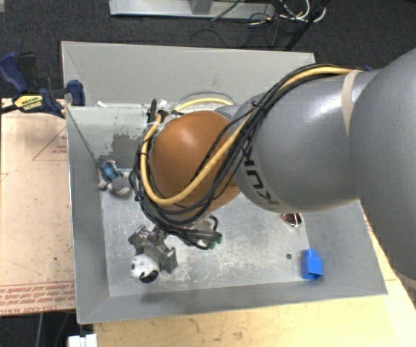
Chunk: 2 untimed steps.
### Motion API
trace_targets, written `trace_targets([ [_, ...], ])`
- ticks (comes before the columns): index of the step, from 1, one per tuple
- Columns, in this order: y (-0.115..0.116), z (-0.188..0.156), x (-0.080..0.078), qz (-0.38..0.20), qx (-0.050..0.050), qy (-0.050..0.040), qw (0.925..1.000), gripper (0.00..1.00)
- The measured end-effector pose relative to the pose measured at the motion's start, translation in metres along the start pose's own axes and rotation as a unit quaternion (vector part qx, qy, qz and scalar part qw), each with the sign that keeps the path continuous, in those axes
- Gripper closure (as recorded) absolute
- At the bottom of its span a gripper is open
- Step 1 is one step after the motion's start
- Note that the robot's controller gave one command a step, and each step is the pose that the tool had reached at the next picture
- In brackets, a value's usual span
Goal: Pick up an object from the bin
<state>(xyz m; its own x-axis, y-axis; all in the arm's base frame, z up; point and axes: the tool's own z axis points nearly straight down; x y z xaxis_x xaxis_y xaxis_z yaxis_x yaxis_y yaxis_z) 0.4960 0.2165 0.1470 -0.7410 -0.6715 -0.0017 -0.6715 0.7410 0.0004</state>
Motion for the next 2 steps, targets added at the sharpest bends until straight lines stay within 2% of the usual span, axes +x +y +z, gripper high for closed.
trace_targets([
  [2, 0.0001, -0.0103, -0.0006, 0.001, 0.0, -0.0008, 1.0, 1.0],
])
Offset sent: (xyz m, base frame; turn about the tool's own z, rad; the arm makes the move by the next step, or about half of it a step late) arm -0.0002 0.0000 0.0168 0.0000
